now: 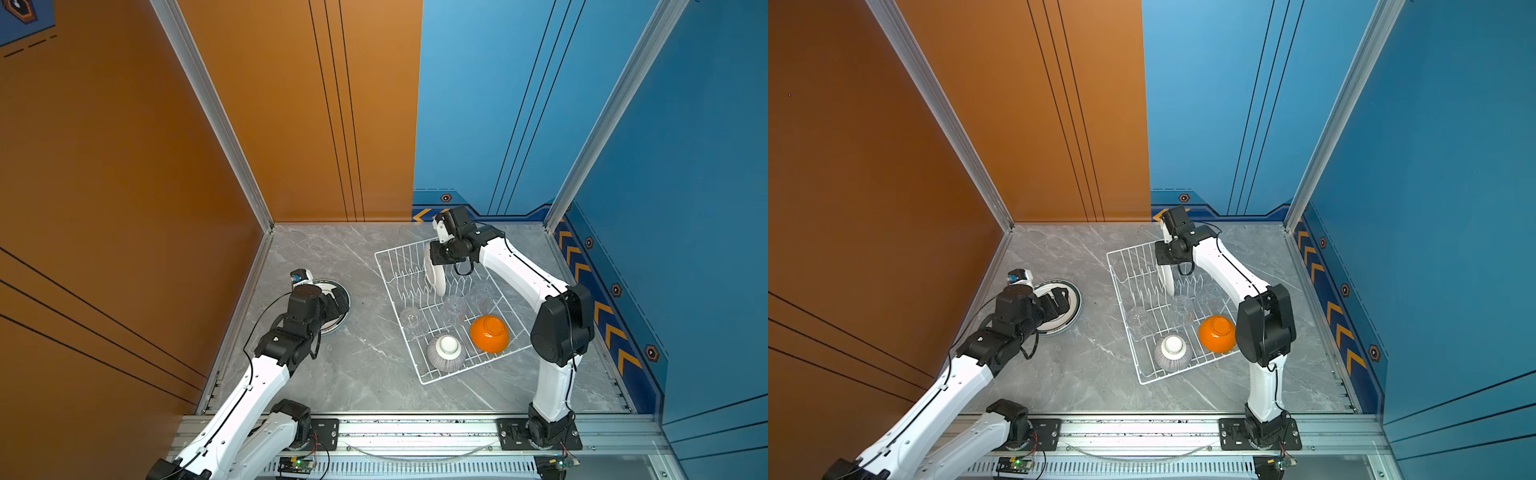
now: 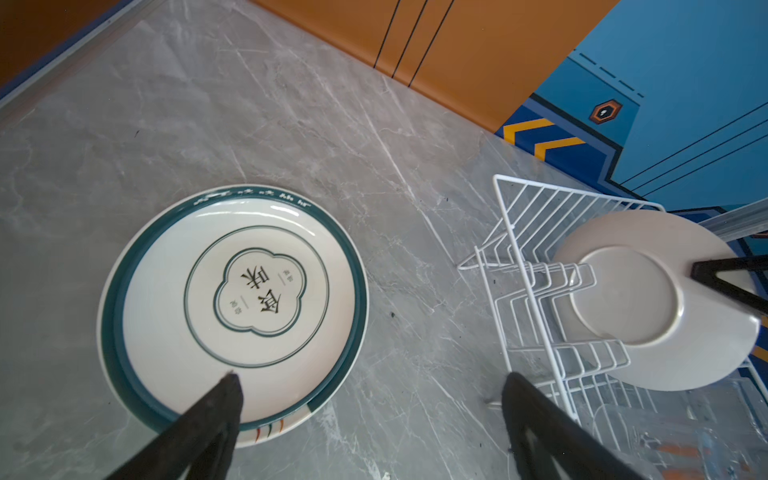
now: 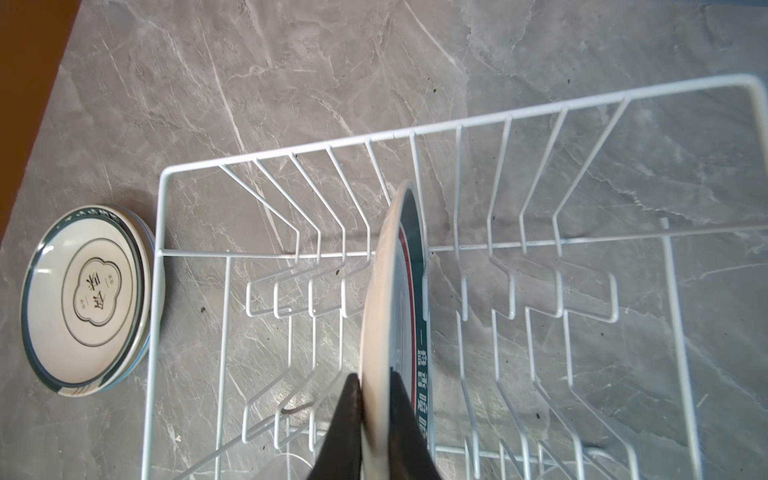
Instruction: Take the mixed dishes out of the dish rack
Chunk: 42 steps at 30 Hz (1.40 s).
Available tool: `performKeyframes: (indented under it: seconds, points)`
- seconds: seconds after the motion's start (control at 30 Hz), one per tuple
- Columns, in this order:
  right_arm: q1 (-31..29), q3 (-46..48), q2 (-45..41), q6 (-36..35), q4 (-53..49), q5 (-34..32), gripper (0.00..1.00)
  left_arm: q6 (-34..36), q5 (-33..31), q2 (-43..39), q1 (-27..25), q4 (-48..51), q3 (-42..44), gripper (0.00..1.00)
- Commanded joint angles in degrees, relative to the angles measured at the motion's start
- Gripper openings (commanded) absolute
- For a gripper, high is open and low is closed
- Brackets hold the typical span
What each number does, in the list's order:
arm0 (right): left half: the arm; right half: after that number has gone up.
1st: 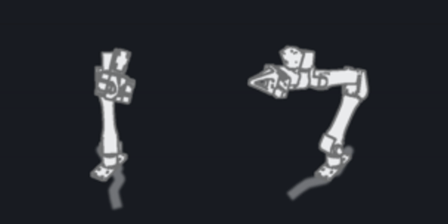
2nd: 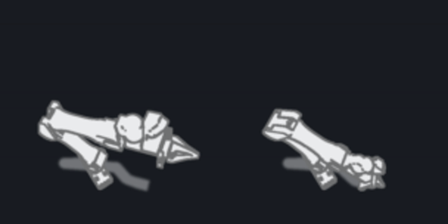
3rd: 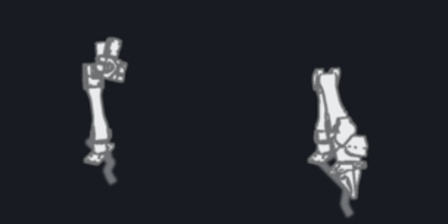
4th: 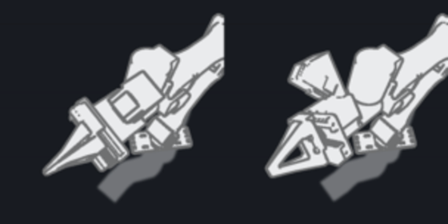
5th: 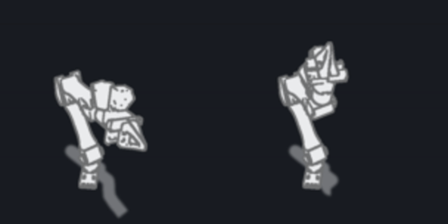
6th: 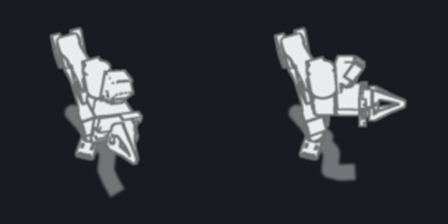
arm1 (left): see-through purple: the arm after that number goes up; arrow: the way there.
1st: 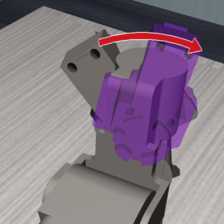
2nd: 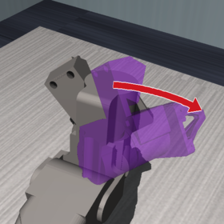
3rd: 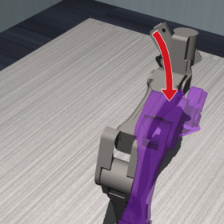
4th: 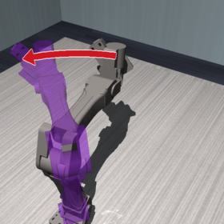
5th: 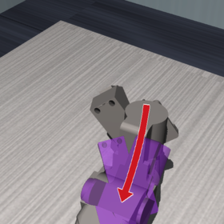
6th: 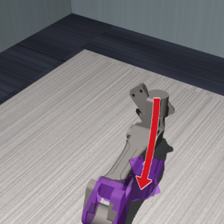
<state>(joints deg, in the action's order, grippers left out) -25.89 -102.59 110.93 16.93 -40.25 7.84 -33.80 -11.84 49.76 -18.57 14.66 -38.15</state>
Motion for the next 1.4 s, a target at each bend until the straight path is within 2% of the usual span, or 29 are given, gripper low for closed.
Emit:
performKeyframes:
  seconds: [0.0, 0.1, 0.37, 0.63, 0.8, 0.93, 1.1, 1.2, 1.37]
  points:
    - [0.86, -3.26, -0.92, 5.25, -0.33, -3.44, 0.00, 3.08, -2.97, 1.78, -2.13, -9.44, -1.21, 0.98]
    - [1.25, -3.58, -1.26, 6.29, -0.32, -4.56, 0.00, 4.61, -2.07, 4.77, -4.10, -12.90, -2.80, 0.98]
    - [2.04, -2.95, -4.42, 9.32, 0.95, -0.92, 0.00, 10.30, 0.01, 10.89, -10.08, -23.36, -4.68, 0.98]
    - [1.63, -0.69, -9.37, 12.33, 3.27, 0.64, 0.00, 11.87, 4.23, 14.03, -12.21, -33.14, -3.12, 0.98]
    - [-0.67, 3.75, -13.35, 13.90, 6.18, -1.96, 0.00, 13.35, 6.93, 15.57, -14.28, -36.09, -3.78, 0.98]
    - [-2.09, 5.93, -15.66, 15.61, 7.44, -3.55, 0.00, 15.64, 6.29, 17.70, -16.94, -37.37, -4.43, 0.98]
    - [-3.82, 8.65, -18.51, 18.18, 9.72, -5.57, 0.00, 15.87, 6.43, 19.98, -19.31, -46.34, -1.78, 0.98]
    - [-5.26, 9.70, -19.75, 18.79, 10.28, -8.15, 0.00, 16.21, 7.77, 20.78, -20.52, -46.82, -2.35, 0.98]
    - [-6.05, 11.88, -21.34, 21.00, 10.92, -9.13, 0.00, 16.49, 6.13, 18.89, -22.76, -46.82, -1.03, 0.98]
